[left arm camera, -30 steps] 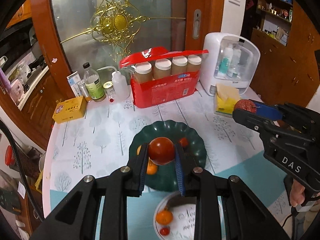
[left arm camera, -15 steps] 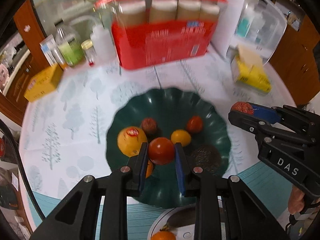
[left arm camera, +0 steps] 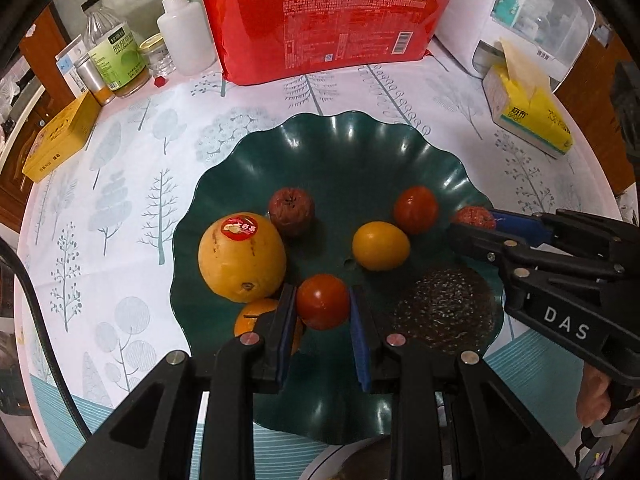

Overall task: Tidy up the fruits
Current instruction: 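Carry tomato and lychee onto the green plate and open both tools, then withdraw both open tools back toward the white fruit plate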

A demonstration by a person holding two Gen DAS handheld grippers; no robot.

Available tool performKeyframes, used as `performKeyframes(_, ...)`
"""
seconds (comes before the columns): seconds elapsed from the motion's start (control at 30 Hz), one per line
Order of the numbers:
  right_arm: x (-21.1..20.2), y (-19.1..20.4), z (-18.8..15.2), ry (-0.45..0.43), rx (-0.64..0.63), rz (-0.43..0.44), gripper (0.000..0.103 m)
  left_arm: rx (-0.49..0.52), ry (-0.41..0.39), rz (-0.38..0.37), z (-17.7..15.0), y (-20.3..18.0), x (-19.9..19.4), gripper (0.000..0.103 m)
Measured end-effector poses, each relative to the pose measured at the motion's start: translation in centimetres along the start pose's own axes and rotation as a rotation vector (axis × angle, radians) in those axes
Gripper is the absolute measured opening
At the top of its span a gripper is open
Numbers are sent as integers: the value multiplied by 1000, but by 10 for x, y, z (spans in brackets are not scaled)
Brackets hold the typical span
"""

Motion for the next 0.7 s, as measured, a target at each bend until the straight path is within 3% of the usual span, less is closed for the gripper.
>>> performKeyframes(0.07,3,0,-1,9,11,11,31,-1,4,-5,-1,0,0,26)
performKeyframes(0.27,3,2,-2,20,25,46,32,3,-24,-1,-2,-2,-9,54)
performKeyframes(0.47,-10,4,0,-10,26,68,40,2,-39,0,-3,-4,-19,57)
performKeyframes(0.7,-21,9,-3,-31,14,56,40,-4,-48,-2,-9,-4,-30,59)
Point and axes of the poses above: each gripper's, at about its wrist camera, not at the fingertips, and x roughly the way its jaws point, y to its left, z to its top, the point moved 2 cm from there along x, roughly the way its jaws point, and after that the axes turned 8 degrees about -z, right-handed, at the moved point
